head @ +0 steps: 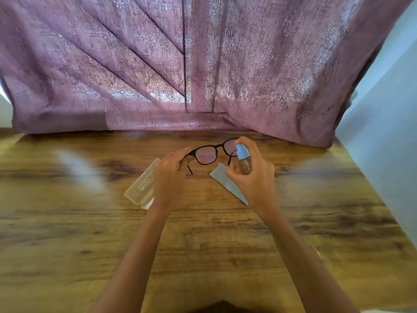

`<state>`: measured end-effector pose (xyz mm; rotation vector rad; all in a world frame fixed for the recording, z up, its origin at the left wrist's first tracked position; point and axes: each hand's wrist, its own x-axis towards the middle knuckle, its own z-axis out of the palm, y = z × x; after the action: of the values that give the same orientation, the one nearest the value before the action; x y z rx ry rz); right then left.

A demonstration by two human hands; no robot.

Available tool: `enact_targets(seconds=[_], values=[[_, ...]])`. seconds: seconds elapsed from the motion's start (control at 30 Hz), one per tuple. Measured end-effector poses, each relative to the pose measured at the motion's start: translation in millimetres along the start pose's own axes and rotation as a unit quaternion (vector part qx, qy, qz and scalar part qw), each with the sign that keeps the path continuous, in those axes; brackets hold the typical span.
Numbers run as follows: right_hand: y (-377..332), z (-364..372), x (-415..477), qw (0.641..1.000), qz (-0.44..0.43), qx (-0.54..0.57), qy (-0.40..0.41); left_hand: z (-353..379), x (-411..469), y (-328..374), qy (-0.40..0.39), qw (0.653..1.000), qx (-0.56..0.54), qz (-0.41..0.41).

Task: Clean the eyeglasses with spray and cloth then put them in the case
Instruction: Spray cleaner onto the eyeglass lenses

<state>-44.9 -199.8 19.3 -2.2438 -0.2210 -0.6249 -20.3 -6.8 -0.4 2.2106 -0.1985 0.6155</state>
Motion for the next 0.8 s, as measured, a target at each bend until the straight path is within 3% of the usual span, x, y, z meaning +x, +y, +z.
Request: enact_targets(seconds=[0.23,0.5,0.63,0.8], values=[[62,2,6,0.987,0.13,0.045,0.078,3,1,1,0.001,1.0,0.002,-0.02],[140,16,-3,0.976,0.217,0.016,0.021,5,0,0,-0.001,1.0,0.007,-0.011],[150,22,-5,0.964,0.263,0.023,0.011,7,0,-2,-0.004,1.0,0.011,-0.012],[150,26,-9,0.965,0.259,0.04,0.011,7,-1,-4,-0.001,1.0,0.009,-0.015]])
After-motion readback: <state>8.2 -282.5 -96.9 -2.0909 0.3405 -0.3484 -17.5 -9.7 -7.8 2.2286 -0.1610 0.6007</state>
